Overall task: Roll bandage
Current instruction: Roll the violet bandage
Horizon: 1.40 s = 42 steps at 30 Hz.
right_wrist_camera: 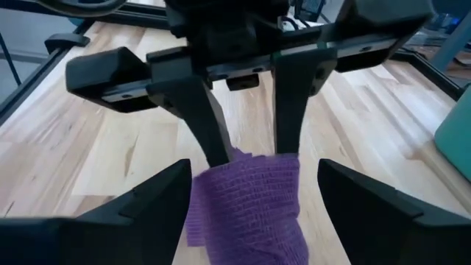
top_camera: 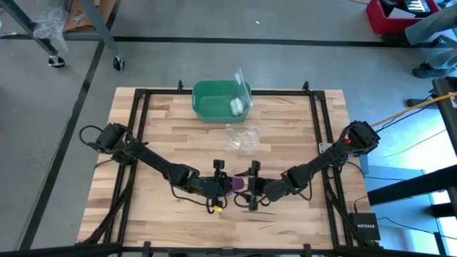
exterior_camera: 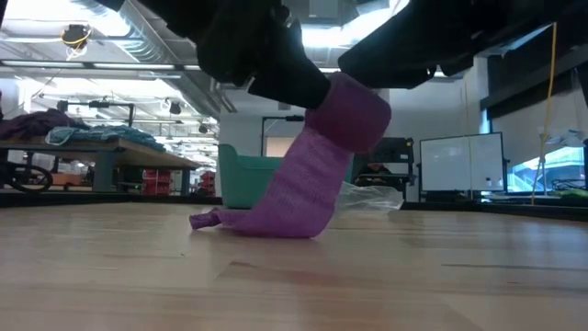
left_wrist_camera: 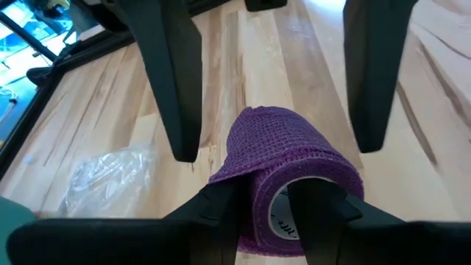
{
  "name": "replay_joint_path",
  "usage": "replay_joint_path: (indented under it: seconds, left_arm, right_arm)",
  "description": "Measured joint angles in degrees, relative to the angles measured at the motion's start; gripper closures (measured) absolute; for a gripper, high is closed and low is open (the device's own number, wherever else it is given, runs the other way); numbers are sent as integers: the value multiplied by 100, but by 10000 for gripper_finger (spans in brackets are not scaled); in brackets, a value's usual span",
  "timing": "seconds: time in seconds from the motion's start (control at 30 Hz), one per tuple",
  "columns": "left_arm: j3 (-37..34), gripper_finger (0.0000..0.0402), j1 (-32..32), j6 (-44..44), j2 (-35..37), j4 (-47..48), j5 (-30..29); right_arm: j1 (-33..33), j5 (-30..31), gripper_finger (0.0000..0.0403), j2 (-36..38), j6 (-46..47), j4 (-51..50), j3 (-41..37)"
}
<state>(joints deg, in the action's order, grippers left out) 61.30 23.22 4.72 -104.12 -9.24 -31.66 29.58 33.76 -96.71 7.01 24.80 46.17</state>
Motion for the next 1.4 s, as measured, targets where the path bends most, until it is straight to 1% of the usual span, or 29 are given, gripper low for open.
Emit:
replay_joint_path:
  seconds: [0.17,0.3,0.63,1.07,1.2,1.4]
  left_arm:
    - [0,300,-3,11,0,-25,0]
    - [0,300,-2,55,0,-38,164]
    - [-2,300,35,108,31,27,168]
    - [0,300,81,-162,153,374,166]
    - [3,300,140,-108,317,491,162]
    - [2,300,223,-333,758,1132,160]
  right_arm:
    - [0,-8,107,0,-28,221,0]
    - [-65,286,107,-75,-27,562,8]
    - [-111,284,107,-177,50,25,11]
    - [-114,267,107,-192,180,-835,0]
    - [-114,267,107,-192,196,-840,-2]
    - [-111,208,107,-66,240,-797,1]
